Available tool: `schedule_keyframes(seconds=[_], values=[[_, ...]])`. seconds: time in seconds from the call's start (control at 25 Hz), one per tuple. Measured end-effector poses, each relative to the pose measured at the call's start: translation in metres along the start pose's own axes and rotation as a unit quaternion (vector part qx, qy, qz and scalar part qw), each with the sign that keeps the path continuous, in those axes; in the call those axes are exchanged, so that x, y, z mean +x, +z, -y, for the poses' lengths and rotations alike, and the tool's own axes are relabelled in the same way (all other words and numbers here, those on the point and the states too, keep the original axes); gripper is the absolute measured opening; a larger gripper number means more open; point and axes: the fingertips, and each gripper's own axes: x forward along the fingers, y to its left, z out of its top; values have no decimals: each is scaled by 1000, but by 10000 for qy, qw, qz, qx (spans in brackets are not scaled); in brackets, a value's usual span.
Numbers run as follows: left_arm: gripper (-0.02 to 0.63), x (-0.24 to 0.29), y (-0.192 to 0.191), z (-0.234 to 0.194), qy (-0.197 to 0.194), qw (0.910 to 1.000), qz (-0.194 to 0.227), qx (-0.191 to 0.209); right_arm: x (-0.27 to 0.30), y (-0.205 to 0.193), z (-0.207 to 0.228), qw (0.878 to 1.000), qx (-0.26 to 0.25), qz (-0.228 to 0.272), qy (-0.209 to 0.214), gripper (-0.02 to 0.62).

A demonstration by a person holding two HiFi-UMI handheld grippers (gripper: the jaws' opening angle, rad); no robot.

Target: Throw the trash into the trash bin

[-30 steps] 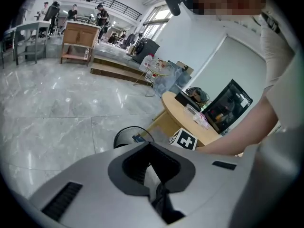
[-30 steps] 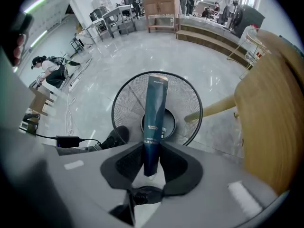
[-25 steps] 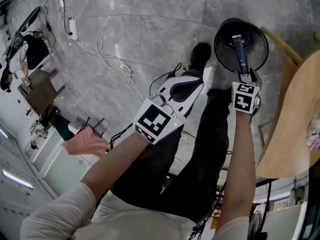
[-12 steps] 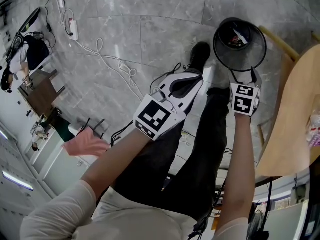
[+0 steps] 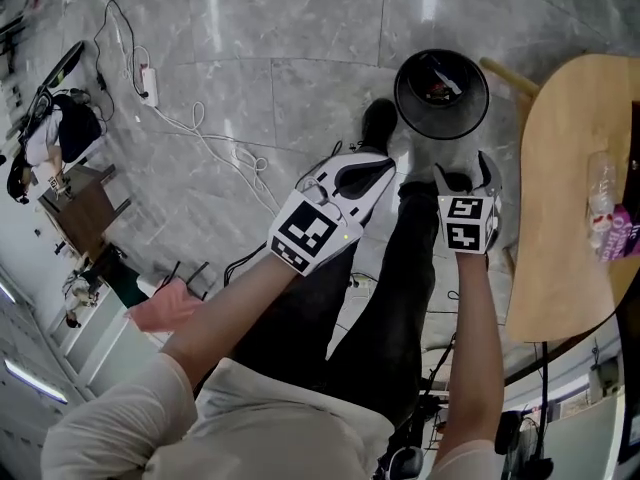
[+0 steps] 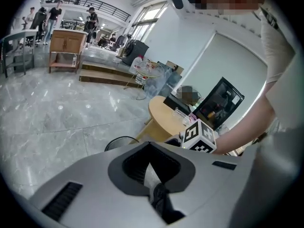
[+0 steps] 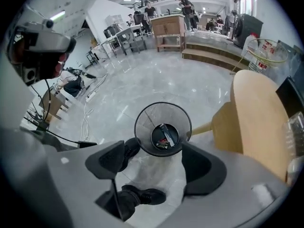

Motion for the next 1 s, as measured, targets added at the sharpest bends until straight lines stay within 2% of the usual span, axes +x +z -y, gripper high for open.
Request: schedule_keyframes(seconds=[0.24,0.36,0.64,0.8,1.0], values=[[6,0,25,41,-172,9995,-48,271,-53,-6,9,9999,-46,154,15,391],[6,3,37,62,-315,9989,-35,352,-78,-9,24,9994,130,323,-75,391],[6,30,42,96,-495,9980,-92,392,-116,-32,83,9950,678,587,-439,391],[6,44,47,122,-599,9971,-116,465,-144,-46,118,9928,719,666,-691,391],[6,67,68,153,-849,9948,-81,565,-170,-58,155,9913,753,713,-810,391]])
